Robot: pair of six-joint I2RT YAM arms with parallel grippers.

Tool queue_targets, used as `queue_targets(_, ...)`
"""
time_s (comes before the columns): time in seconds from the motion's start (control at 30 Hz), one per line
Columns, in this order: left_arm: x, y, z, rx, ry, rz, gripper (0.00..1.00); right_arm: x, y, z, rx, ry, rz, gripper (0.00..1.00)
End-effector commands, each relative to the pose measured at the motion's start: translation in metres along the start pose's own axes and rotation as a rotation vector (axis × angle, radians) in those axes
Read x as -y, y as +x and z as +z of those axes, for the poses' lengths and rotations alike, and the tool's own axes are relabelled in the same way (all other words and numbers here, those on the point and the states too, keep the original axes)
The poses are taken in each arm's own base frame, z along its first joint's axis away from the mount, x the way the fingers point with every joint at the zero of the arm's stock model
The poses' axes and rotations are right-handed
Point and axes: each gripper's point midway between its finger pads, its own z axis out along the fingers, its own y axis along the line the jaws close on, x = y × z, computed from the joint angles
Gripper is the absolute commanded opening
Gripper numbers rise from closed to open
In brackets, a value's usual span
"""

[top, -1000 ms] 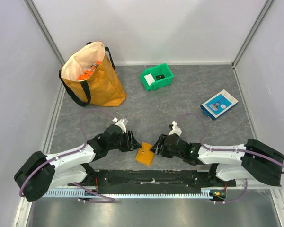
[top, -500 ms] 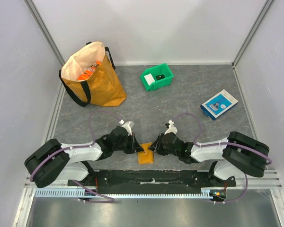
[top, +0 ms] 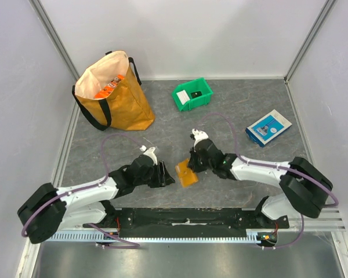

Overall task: Put the credit cards into the card holder
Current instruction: Move the card holder to the center of the board.

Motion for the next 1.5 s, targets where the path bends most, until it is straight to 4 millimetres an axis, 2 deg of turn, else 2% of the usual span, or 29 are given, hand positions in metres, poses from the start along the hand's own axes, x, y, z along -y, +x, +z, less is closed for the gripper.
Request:
queue_targets(0.0, -0.019, -0.013, -0.018, 0.067, -0.128, 0.042, 0.56, 0.022, -0.001, 0.008, -0.195, -0.06, -0.424, 0.01)
queue_targets(0.07, -0.021, -0.016, -0.025, 0.084, -0.145, 0.046, 0.57, 0.024, 0.0, 0.019, -0.33, -0.085, -0.519, 0.05)
queue_targets(0.1, -0.025, -0.016, -0.028, 0.085, -0.166, 0.047, 0.57, 0.014, -0.009, 0.022, -0.371, -0.137, -0.587, 0.09)
queue_targets(0.13, -0.027, -0.017, -0.031, 0.09, -0.177, 0.054, 0.57, 0.011, -0.01, 0.03, -0.414, -0.178, -0.617, 0.11)
queue_targets(0.17, -0.027, -0.019, -0.033, 0.097, -0.186, 0.055, 0.58, 0.007, -0.006, 0.033, -0.468, -0.231, -0.64, 0.18)
queue_targets(0.27, -0.03, -0.026, -0.042, 0.129, -0.213, 0.064, 0.61, 0.003, -0.01, 0.047, -0.537, -0.304, -0.712, 0.53)
queue_targets(0.3, -0.031, -0.028, -0.044, 0.14, -0.221, 0.066, 0.63, 0.005, -0.012, 0.048, -0.548, -0.303, -0.74, 0.62)
queue_targets(0.4, -0.035, -0.034, -0.05, 0.171, -0.257, 0.073, 0.7, 0.015, -0.033, 0.045, -0.497, -0.22, -0.724, 0.68)
queue_targets(0.5, -0.039, -0.044, -0.052, 0.21, -0.288, 0.083, 0.78, 0.018, -0.062, 0.033, -0.339, -0.13, -0.586, 0.73)
queue_targets(0.57, -0.035, -0.052, -0.049, 0.224, -0.286, 0.099, 0.82, 0.01, -0.07, 0.021, -0.242, -0.125, -0.476, 0.73)
queue_targets(0.67, -0.024, -0.068, -0.038, 0.221, -0.269, 0.124, 0.85, -0.002, -0.058, 0.008, -0.169, -0.189, -0.342, 0.75)
queue_targets(0.8, -0.01, -0.09, -0.017, 0.187, -0.227, 0.153, 0.86, 0.025, -0.035, -0.003, -0.126, -0.051, -0.114, 0.76)
queue_targets(0.83, -0.006, -0.097, -0.013, 0.194, -0.215, 0.16, 0.86, 0.024, -0.035, -0.005, -0.098, -0.045, -0.027, 0.74)
queue_targets(0.9, 0.003, -0.106, -0.005, 0.196, -0.167, 0.174, 0.86, 0.024, -0.02, -0.007, -0.085, -0.048, 0.142, 0.73)
queue_targets(0.93, 0.006, -0.109, 0.0, 0.188, -0.145, 0.18, 0.86, 0.024, -0.014, -0.008, -0.075, -0.055, 0.219, 0.72)
queue_targets(1.0, 0.009, -0.109, 0.012, 0.144, -0.113, 0.184, 0.86, 0.018, -0.017, -0.01, -0.001, -0.096, 0.349, 0.7)
queue_targets(1.1, 0.01, -0.104, 0.029, 0.083, -0.092, 0.187, 0.83, 0.021, -0.021, -0.009, 0.051, -0.094, 0.409, 0.7)
queue_targets(1.23, 0.002, -0.081, 0.047, -0.001, -0.052, 0.165, 0.66, 0.015, -0.03, 0.003, 0.033, -0.096, 0.334, 0.63)
queue_targets(1.3, -0.002, -0.068, 0.051, -0.031, -0.032, 0.146, 0.45, 0.01, -0.034, 0.01, 0.014, -0.112, 0.293, 0.56)
queue_targets(1.4, -0.007, -0.051, 0.048, -0.042, -0.007, 0.1, 0.27, 0.005, -0.041, 0.019, -0.003, -0.136, 0.208, 0.49)
queue_targets(1.47, -0.011, -0.04, 0.04, -0.032, -0.006, 0.061, 0.22, 0.004, -0.041, 0.025, -0.028, -0.145, 0.154, 0.47)
